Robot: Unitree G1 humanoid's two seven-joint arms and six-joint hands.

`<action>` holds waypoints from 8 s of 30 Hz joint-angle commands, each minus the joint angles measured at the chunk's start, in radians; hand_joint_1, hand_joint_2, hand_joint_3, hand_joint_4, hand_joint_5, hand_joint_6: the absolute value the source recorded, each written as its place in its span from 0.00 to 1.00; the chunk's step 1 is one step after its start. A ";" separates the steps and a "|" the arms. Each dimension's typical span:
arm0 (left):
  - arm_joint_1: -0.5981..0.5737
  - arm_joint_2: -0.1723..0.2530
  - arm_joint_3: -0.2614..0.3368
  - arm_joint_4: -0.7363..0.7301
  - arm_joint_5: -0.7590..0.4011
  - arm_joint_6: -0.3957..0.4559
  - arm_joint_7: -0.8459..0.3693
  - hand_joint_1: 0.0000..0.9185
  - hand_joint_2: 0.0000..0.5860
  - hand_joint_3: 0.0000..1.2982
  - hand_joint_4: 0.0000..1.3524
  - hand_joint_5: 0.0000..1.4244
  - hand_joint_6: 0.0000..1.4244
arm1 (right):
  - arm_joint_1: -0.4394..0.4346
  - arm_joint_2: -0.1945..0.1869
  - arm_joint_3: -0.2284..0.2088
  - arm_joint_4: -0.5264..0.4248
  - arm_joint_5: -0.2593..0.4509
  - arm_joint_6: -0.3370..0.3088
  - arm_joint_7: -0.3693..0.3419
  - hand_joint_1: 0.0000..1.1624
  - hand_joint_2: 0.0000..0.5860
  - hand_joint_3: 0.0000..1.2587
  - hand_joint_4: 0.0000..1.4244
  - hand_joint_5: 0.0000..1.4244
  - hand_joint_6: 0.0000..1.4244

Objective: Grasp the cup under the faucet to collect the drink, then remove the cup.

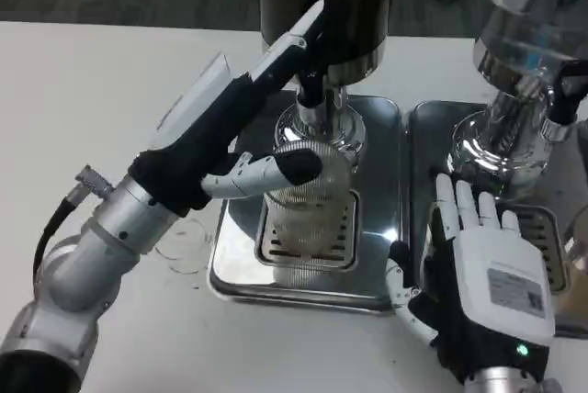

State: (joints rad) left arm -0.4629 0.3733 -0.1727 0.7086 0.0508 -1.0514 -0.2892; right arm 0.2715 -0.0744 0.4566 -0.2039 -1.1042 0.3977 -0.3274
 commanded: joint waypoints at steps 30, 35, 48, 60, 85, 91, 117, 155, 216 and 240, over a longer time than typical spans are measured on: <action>0.018 0.072 -0.017 -0.110 0.526 -0.089 0.299 0.00 0.15 0.04 0.00 0.14 0.05 | -0.007 0.014 -0.014 0.004 0.020 -0.003 -0.014 0.31 0.92 0.00 0.00 0.00 0.00; 0.012 0.083 -0.036 -0.106 0.536 -0.085 0.331 0.00 0.15 0.04 0.00 0.14 0.05 | -0.009 0.013 -0.019 -0.001 0.037 -0.010 -0.012 0.32 0.89 0.00 0.00 0.00 0.00; 0.002 0.099 -0.064 -0.093 0.525 -0.079 0.359 0.00 0.16 0.04 0.00 0.14 0.06 | -0.029 0.007 -0.083 -0.056 0.239 -0.095 0.059 0.34 0.55 0.00 0.00 0.00 0.00; -0.009 0.101 -0.072 -0.063 0.490 -0.082 0.349 0.00 0.19 0.05 0.00 0.14 0.06 | -0.120 -0.022 -0.153 0.005 0.510 -0.232 0.200 0.57 0.37 0.00 0.00 0.00 0.00; -0.005 0.107 -0.066 -0.063 0.475 -0.071 0.350 0.00 0.22 0.07 0.00 0.15 0.04 | -0.290 -0.001 -0.185 0.304 0.721 -0.438 0.230 0.57 0.34 0.00 0.00 0.00 0.00; -0.007 0.109 -0.060 -0.063 0.473 -0.068 0.352 0.00 0.22 0.07 0.00 0.15 0.04 | -0.316 -0.006 -0.170 0.328 0.696 -0.443 0.223 0.57 0.34 0.00 0.00 0.00 0.00; 0.169 0.217 0.208 -0.211 0.281 0.017 0.373 0.00 0.22 0.07 0.00 0.13 0.03 | -0.343 0.004 -0.165 0.376 0.724 -0.471 0.234 0.54 0.36 0.00 0.00 0.00 0.00; 0.353 0.215 0.199 0.151 0.242 0.112 0.287 0.00 0.24 0.06 0.00 0.09 0.02 | -0.400 0.087 -0.174 0.536 0.802 -0.550 0.242 0.63 0.33 0.00 0.00 0.00 0.04; 0.418 0.220 0.152 0.051 0.344 0.114 0.383 0.00 0.25 0.05 0.00 0.08 0.00 | -0.427 0.158 -0.210 0.594 0.826 -0.589 0.112 0.89 0.32 0.32 0.42 0.53 0.63; 0.408 0.215 0.145 0.054 0.348 0.113 0.383 0.00 0.25 0.06 0.00 0.07 0.00 | -0.396 0.142 -0.191 0.497 0.759 -0.594 0.060 0.90 0.27 0.34 0.43 0.59 0.75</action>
State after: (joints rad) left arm -0.0498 0.5872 -0.0211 0.7641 0.4006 -0.9438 0.0862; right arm -0.1294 0.0564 0.2594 0.3494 -0.3279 -0.1857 -0.2453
